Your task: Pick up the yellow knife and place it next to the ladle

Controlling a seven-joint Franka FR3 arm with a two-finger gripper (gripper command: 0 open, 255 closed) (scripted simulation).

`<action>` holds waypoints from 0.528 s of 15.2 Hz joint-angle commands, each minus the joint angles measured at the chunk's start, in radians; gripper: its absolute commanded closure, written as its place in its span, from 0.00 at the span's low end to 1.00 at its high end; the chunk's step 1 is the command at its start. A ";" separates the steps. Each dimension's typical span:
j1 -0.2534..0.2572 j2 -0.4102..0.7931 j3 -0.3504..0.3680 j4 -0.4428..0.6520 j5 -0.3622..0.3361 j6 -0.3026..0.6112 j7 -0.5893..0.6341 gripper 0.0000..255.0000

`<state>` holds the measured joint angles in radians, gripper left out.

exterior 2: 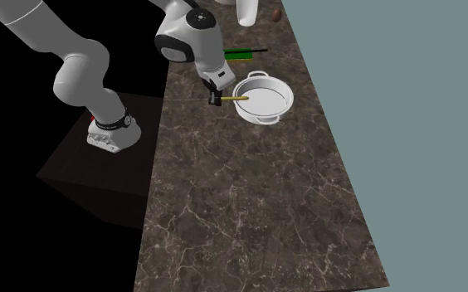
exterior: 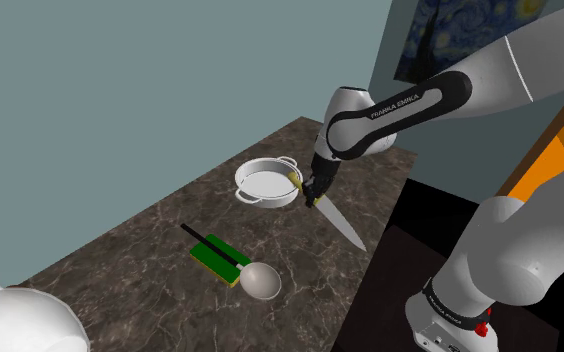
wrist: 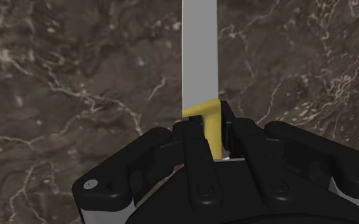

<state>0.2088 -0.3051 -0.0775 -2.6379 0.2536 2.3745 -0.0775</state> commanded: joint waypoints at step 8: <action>-0.003 0.003 -0.002 -0.003 -0.003 -0.007 -0.002 0.00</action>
<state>0.2065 -0.3026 -0.0794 -2.6414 0.2510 2.3683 -0.0794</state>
